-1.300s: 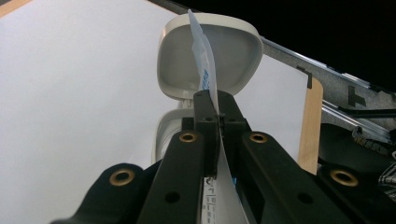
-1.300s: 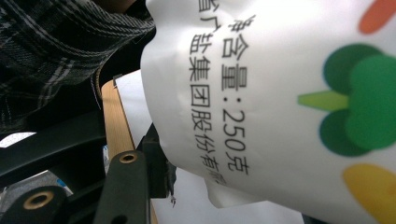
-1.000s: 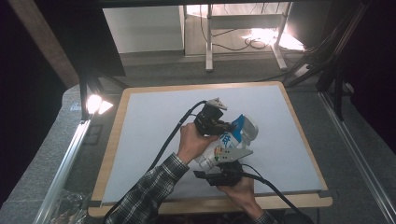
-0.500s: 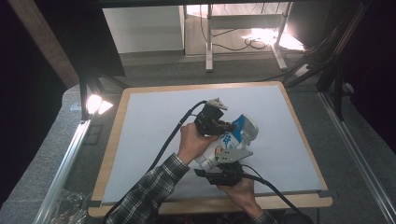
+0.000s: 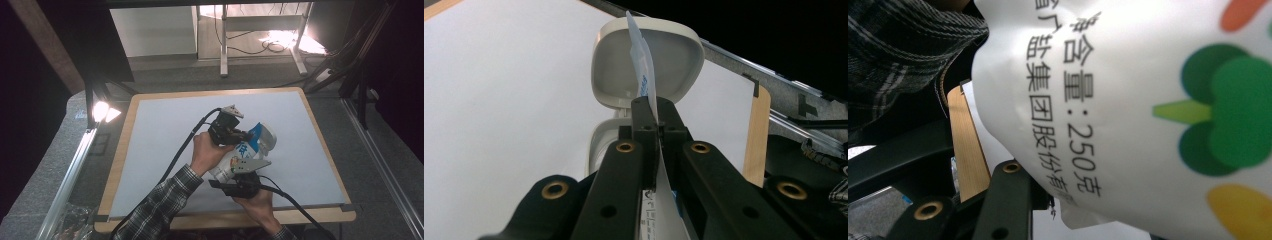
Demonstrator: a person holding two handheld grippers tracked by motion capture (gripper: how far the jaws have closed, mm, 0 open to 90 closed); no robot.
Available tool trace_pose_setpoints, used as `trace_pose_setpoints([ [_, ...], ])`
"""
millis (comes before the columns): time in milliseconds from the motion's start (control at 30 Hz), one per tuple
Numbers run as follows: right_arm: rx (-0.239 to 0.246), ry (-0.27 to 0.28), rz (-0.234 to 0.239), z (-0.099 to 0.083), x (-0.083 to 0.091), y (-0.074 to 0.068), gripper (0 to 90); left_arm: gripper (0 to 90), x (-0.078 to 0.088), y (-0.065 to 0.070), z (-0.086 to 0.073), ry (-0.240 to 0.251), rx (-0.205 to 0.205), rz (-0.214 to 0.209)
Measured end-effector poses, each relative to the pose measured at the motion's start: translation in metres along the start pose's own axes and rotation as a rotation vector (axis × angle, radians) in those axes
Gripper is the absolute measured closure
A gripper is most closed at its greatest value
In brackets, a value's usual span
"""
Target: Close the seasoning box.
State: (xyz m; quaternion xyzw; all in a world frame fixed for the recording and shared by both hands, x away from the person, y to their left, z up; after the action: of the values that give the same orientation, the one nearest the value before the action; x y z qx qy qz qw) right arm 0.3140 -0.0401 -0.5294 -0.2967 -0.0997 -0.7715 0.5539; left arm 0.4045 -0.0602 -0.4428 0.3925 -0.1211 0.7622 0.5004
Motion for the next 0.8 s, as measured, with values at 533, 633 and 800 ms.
trace_pose_setpoints([
  [533, 0.054, 0.001, -0.037, 0.0025, -0.0011, -0.0033, 62.5, 89.6, 0.0006, -0.0018, -0.0007, -0.012, 0.008, 0.005],
  [633, 0.054, -0.002, -0.034, 0.0020, -0.0020, -0.0039, 61.5, 89.7, 0.0010, -0.0021, -0.0005, -0.011, 0.009, 0.009],
  [800, 0.052, -0.003, -0.033, 0.0021, -0.0025, -0.0027, 59.4, 89.8, 0.0029, -0.0021, 0.0007, 0.001, 0.009, 0.019],
])
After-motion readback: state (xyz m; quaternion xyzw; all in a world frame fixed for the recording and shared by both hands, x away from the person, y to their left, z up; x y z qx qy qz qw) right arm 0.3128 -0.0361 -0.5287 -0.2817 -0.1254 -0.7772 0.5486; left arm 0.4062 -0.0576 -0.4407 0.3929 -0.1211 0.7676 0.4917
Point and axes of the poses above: each handheld gripper's, and its own axes: x roughly backward along the jaws, z roughly out of its top, y roughly to its right, the point moved 9 cm from there along -x, roughly forward along the jaws, and after that the axes turned 10 degrees about -y, right-handed, at the moved point
